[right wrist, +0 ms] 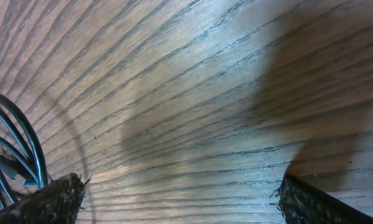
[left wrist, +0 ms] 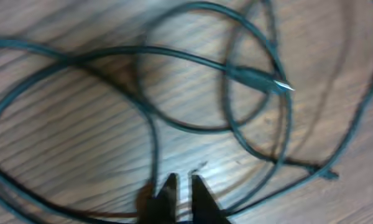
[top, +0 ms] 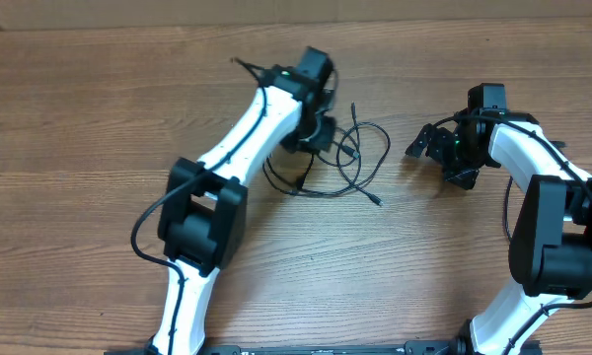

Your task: Untangle cables

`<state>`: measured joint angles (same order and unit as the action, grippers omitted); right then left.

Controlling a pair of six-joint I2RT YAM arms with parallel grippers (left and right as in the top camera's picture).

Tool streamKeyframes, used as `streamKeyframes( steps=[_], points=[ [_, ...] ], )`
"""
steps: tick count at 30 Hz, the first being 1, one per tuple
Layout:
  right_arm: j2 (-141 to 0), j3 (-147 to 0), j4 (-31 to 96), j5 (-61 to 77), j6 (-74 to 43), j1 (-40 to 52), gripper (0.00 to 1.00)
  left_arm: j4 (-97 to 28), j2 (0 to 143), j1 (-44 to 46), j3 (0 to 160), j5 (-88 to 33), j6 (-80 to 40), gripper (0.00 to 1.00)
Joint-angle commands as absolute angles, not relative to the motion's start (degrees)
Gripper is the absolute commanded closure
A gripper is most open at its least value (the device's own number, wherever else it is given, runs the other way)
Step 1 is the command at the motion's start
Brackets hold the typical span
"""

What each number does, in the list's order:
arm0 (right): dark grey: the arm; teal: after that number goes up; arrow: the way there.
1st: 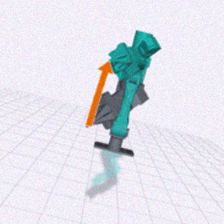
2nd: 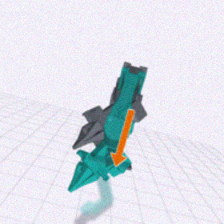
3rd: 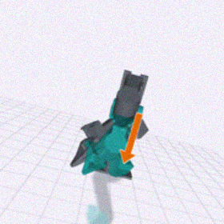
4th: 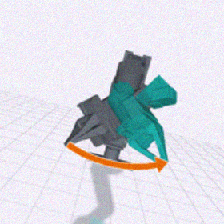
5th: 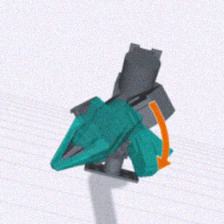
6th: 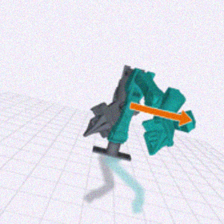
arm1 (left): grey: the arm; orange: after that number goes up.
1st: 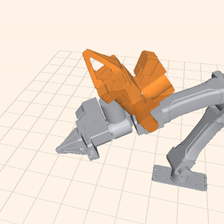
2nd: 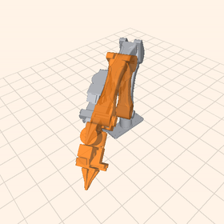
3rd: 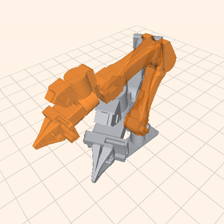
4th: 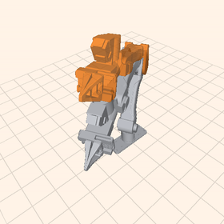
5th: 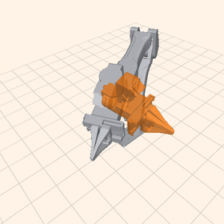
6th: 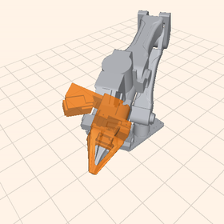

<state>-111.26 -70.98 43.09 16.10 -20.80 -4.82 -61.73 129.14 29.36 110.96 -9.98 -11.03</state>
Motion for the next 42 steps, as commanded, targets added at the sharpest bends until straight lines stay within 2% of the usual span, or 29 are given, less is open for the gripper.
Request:
streamKeyframes(
  steps=[1,6,10,15,26,35,42],
  points=[
    [-115.87,-67.46,43.48,16.62,-21.19,-3.97,0.00,-63.35,129.23,31.88,111.20,-7.11,-3.73,0.96],
    [-115.87,-67.46,43.51,16.62,-21.19,-3.97,0.00,-65.19,129.23,33.87,110.13,-7.92,5.15,0.96],
    [-115.87,-67.46,43.51,16.62,-21.19,-3.97,0.00,-66.06,129.23,34.52,108.29,-12.36,13.91,0.86],
    [-115.87,-67.46,43.51,16.62,-21.19,-3.97,0.00,-65.87,129.23,34.59,105.03,-13.15,23.27,0.88],
    [-115.87,-67.46,43.51,16.60,-21.19,-3.97,0.00,-63.61,129.25,34.54,103.31,-13.15,27.07,0.79],
    [-115.87,-67.46,43.51,16.62,-21.19,-3.97,0.00,-65.01,129.25,34.57,103.31,-16.29,33.19,0.82],
    [-115.87,-67.46,43.51,16.62,-21.19,-3.97,0.00,-65.93,129.25,34.61,103.31,-19.53,36.27,0.73]
  ],
)
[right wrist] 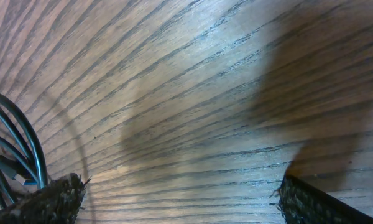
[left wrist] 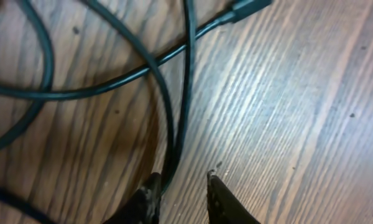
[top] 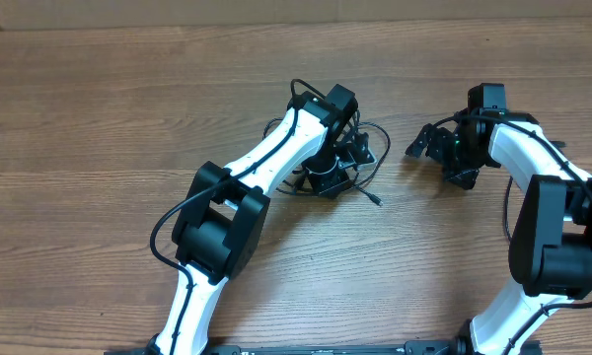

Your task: Untangle cables

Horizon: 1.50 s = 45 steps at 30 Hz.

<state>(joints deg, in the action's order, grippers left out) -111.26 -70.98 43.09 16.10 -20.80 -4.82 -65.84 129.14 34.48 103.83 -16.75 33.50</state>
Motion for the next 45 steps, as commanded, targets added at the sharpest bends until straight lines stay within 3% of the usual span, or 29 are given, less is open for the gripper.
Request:
streamKeyframes(
  steps=[1,22,45],
  points=[
    [-115.87,-67.46,43.51,16.62,-21.19,-3.97,0.00,-65.84,129.25,34.59,103.31,-19.53,36.27,0.73],
    [-115.87,-67.46,43.51,16.62,-21.19,-3.97,0.00,-63.11,129.27,34.94,103.26,-22.79,35.79,0.61],
    [-115.87,-67.46,43.51,16.60,-21.19,-3.97,0.00,-62.17,130.02,34.96,103.22,-23.83,35.59,0.59]
  ],
)
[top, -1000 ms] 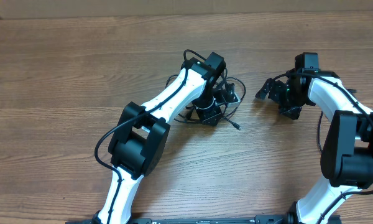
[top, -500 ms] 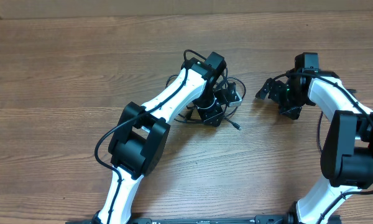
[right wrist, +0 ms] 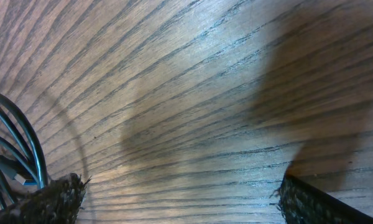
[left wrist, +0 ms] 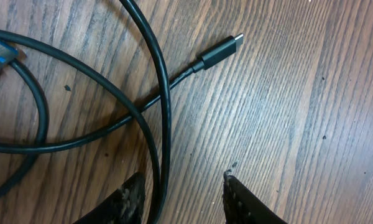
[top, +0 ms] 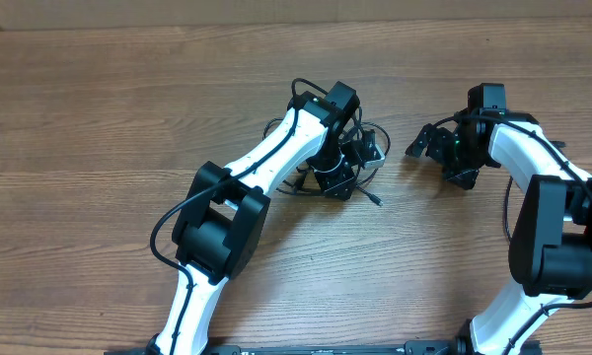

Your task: Untangle cables

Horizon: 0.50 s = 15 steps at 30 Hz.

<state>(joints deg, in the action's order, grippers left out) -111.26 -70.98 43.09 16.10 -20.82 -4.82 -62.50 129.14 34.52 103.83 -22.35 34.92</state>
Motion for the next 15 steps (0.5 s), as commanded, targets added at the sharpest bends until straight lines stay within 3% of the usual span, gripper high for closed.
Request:
streamKeyframes(
  steps=[1,15],
  points=[
    [-115.87,-67.46,43.51,16.62,-21.19,-3.97,0.00,-62.08,130.02,34.96,103.22,-23.83,35.59,0.60],
    [-115.87,-67.46,43.48,16.62,-21.19,-3.97,0.00,-58.04,130.02,34.96,99.66,-23.55,34.46,0.60]
  ],
)
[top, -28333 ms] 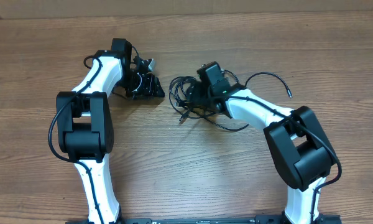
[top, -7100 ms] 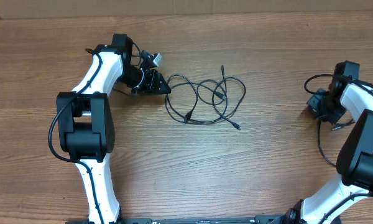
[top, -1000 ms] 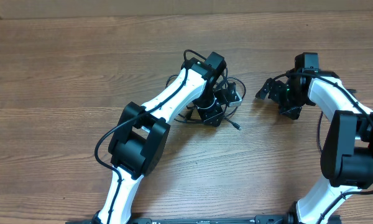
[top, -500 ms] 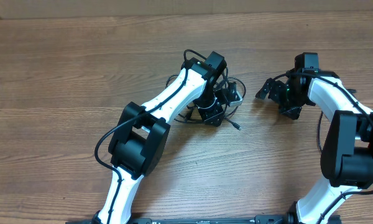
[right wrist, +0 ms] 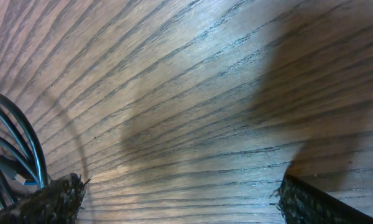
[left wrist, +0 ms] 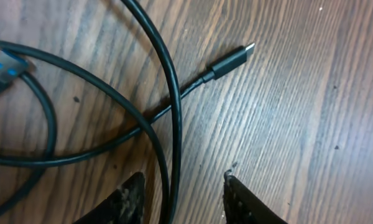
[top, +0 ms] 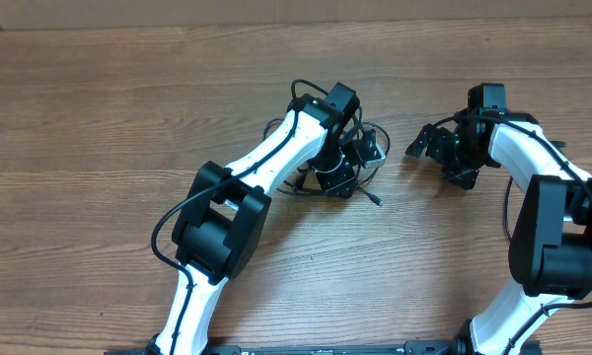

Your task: Untangle cables

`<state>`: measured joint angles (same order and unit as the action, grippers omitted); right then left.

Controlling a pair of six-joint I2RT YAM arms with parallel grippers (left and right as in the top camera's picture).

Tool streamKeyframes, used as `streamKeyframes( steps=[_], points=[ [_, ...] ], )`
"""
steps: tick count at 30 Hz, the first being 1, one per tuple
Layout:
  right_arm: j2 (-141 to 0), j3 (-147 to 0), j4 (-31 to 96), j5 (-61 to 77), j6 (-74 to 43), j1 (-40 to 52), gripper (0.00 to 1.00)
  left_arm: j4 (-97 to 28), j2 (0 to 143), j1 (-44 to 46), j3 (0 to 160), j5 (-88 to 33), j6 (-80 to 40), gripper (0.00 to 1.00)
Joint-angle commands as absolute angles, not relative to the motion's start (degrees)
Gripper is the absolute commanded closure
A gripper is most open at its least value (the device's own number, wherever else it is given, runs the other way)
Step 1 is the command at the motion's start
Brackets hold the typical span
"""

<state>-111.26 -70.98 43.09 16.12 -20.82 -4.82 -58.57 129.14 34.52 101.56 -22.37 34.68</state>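
Note:
The black cables (top: 367, 150) lie in a tangle of loops on the wooden table (top: 99, 148), with one thin plug end (top: 377, 201) trailing toward the front. My left gripper (top: 341, 170) is low over the tangle. In the left wrist view the left gripper (left wrist: 183, 180) is open, and two cable strands (left wrist: 173, 124) run between its fingers. A USB-C plug (left wrist: 232, 60) lies ahead on bare wood, and a blue-tipped plug (left wrist: 0, 65) shows at the left edge. My right gripper (top: 429, 146) stands wide open to the right of the tangle. The right gripper (right wrist: 179, 185) has only wood between its fingers.
Cable loops (right wrist: 18, 143) show at the left edge of the right wrist view, beside the right gripper's left finger. The left arm (top: 266, 158) reaches across the table's middle and hides part of the tangle. Bare wood lies between the two grippers.
The left wrist view has shifted slightly: the strands and the USB-C plug sit a little lower and further right in it. The left jaws stay open round the strands. The right arm has not moved.
My left gripper was almost shut above the left side of the spread-out loops. Then it was further right and low on the tangle, with a strand in a narrow gap. By the last moment its jaws were wider round two strands, as now. The right gripper stayed open and still.

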Motion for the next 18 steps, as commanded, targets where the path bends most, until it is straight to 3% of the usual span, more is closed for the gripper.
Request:
streamKeyframes(
  steps=[1,4,7,11,18],
  points=[
    [-115.87,-67.46,43.51,16.62,-21.21,-3.97,0.00,-57.98,130.02,34.96,99.22,-23.35,34.50,0.63],
    [-115.87,-67.46,43.51,16.62,-21.19,-3.97,0.00,-57.47,130.02,34.96,99.04,-23.42,34.24,0.77],
    [-115.87,-67.46,43.51,16.62,-21.19,-3.97,0.00,-56.40,130.02,34.96,99.04,-23.40,31.92,0.78],
    [-115.87,-67.46,43.51,16.62,-21.19,-3.97,0.00,-56.49,129.99,34.94,99.18,-23.40,30.92,0.95],
    [-115.87,-67.46,43.48,16.60,-21.19,-3.97,0.00,-59.00,129.91,34.79,101.80,-23.40,28.08,0.96]
  ],
)
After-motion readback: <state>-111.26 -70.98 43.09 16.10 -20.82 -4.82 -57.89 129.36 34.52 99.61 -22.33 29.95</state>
